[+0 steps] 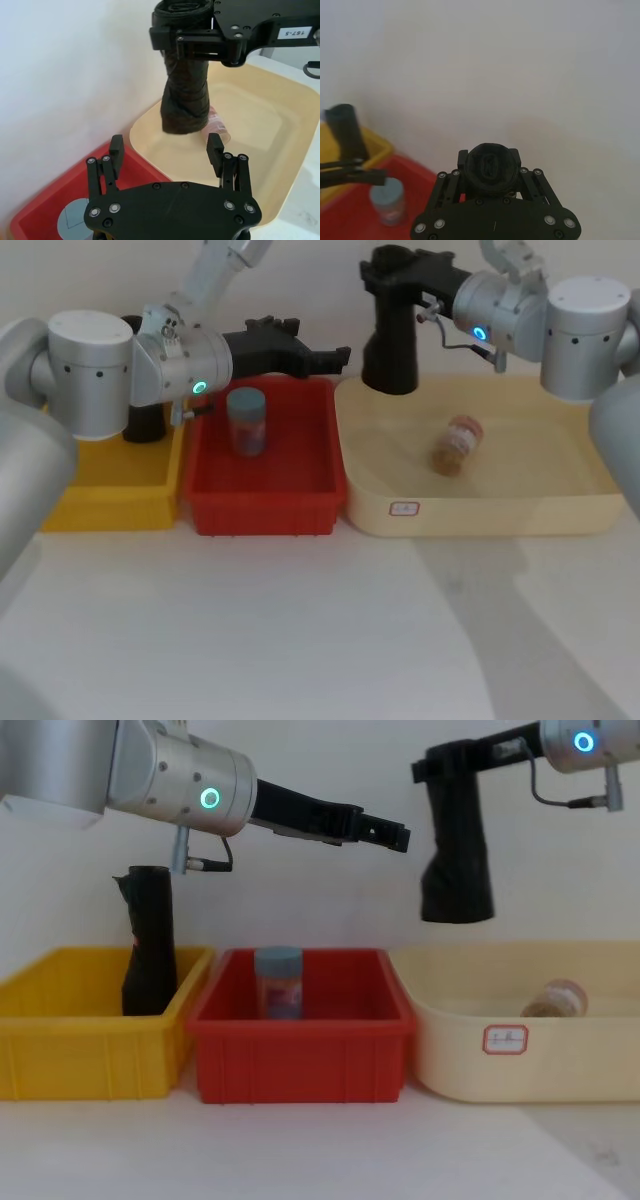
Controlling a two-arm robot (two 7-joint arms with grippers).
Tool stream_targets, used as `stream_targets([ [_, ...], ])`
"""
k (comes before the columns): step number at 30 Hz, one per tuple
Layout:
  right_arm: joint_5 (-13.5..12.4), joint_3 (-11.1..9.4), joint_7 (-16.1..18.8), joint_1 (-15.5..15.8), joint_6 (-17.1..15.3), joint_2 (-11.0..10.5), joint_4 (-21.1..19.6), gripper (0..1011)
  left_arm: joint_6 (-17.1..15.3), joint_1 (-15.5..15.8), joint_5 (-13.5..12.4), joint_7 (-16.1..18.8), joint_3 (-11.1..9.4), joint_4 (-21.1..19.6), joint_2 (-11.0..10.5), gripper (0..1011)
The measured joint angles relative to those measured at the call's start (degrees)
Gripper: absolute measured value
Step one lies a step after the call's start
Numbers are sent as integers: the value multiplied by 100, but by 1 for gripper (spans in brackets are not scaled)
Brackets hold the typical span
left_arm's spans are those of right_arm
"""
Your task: Pick up the garbage bag with the one hand and transfer it to the other hand.
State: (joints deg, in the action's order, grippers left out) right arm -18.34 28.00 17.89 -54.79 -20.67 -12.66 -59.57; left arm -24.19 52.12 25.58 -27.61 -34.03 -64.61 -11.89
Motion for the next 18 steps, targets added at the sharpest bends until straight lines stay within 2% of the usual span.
stream_targets([
  [6, 151, -58, -401, 2, -252, -16, 73, 500, 0, 0, 0, 0, 0, 0, 0, 1001],
  [8, 188, -74, -492, 0, -314, -16, 109, 593, 0, 0, 0, 0, 0, 0, 0, 1001],
  [9, 206, -79, -539, -3, -342, -16, 126, 593, 0, 0, 0, 0, 0, 0, 0, 1001],
  [13, 306, -108, -779, -32, -496, -9, 236, 742, 0, 0, 0, 0, 0, 0, 0, 1001],
  [18, 438, -150, -1119, -100, -708, 19, 452, 866, 0, 0, 0, 0, 0, 0, 0, 1001],
])
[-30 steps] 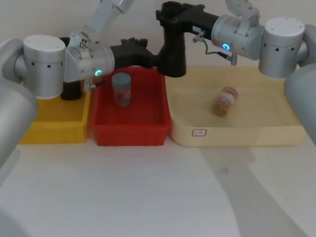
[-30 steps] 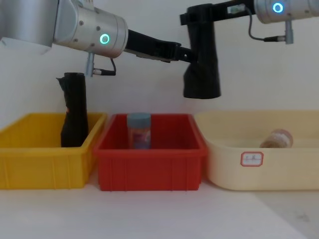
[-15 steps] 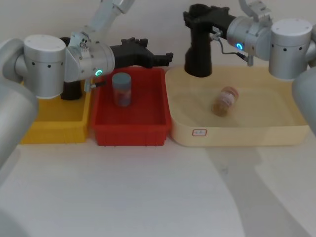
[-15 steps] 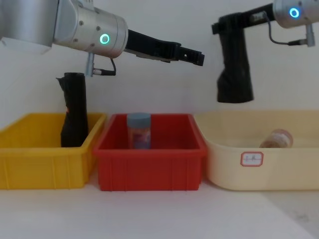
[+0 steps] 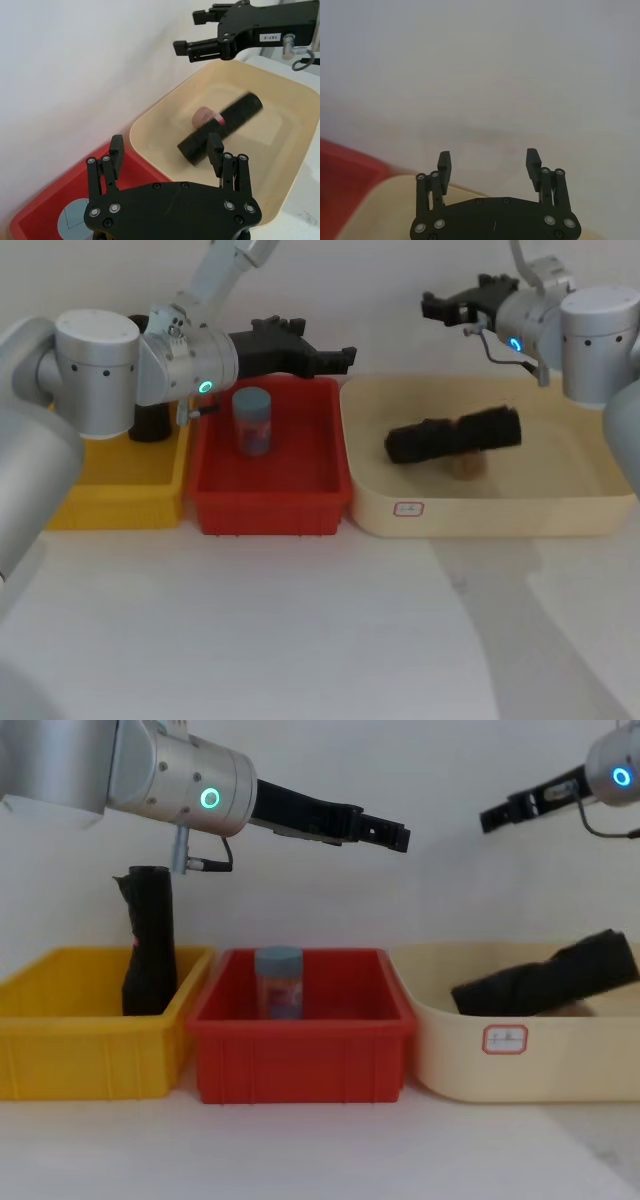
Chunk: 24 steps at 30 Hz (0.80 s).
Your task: Pick up the garbage bag with the one hand and transfer it to the other hand.
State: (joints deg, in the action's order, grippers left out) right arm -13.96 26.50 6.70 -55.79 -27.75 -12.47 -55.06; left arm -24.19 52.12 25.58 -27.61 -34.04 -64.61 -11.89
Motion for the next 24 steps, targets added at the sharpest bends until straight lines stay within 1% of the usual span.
stream_targets([
  [1, 36, -12, -83, -24, -53, 9, 77, 879, 0, 0, 0, 0, 0, 0, 0, 1001],
  [2, 53, -16, -121, -40, -74, 15, 126, 925, 0, 0, 0, 0, 0, 0, 0, 1001],
  [4, 86, -22, -192, -66, -111, 25, 186, 962, 0, 0, 0, 0, 0, 0, 0, 1001],
  [5, 123, -33, -267, -93, -151, 37, 282, 1001, 0, 0, 0, 0, 0, 0, 0, 1001],
  [16, 270, -64, -561, -211, -317, 79, 620, 1000, 0, 0, 0, 0, 0, 0, 0, 1001],
  [24, 314, -74, -650, -243, -367, 93, 729, 1000, 0, 0, 0, 0, 0, 1, 0, 1001],
])
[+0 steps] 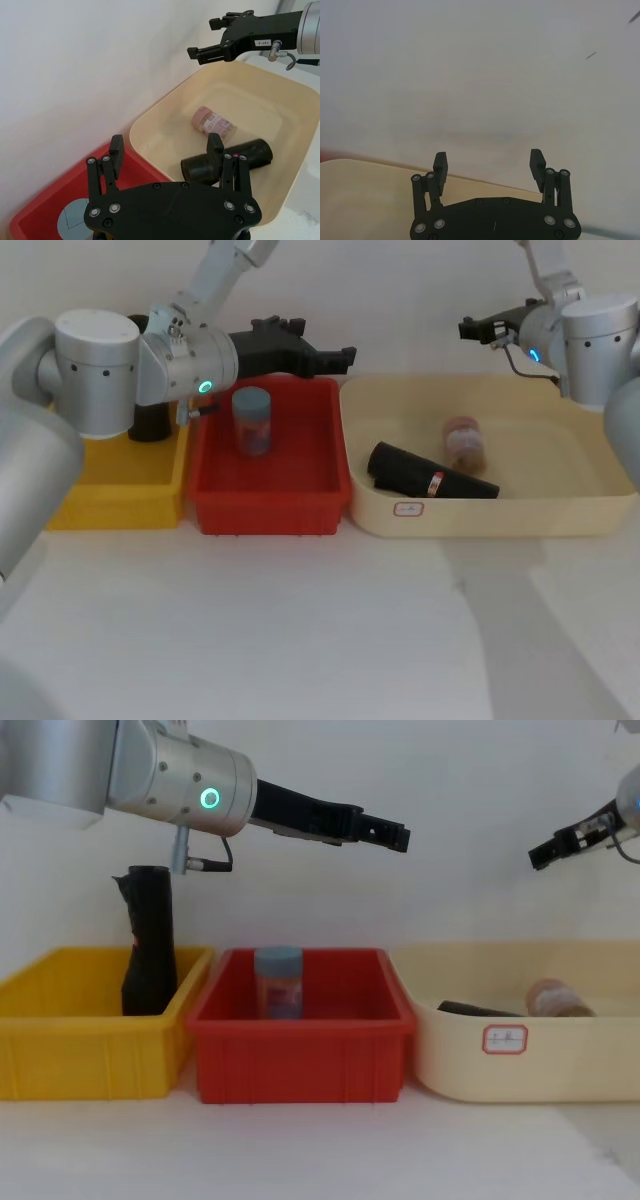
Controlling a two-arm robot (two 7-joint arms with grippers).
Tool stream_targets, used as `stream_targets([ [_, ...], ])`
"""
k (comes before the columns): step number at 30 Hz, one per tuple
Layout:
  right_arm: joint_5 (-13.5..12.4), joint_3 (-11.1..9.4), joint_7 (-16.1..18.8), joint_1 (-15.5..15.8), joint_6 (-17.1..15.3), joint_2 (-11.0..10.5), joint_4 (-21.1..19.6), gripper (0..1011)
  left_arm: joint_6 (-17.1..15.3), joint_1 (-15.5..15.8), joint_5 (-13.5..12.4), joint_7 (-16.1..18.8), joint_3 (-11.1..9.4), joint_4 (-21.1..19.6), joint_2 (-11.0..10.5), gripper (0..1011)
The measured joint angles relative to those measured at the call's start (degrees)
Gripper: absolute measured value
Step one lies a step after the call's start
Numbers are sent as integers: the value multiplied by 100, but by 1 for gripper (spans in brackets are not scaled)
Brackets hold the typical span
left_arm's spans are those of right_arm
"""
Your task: Pick up the garbage bag with the one hand and transfer it to the other hand.
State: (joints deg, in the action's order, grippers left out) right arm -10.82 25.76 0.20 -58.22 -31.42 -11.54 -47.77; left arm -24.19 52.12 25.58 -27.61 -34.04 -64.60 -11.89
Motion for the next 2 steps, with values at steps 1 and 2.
stream_targets([
  [1, 3, 0, -6, -1, -3, 1, 8, 1000, 0, 0, 0, 0, 0, 0, 0, 1001],
  [2, 10, -1, -16, -6, -10, 3, 20, 1000, 0, 0, 0, 0, 0, 0, 0, 1001],
])
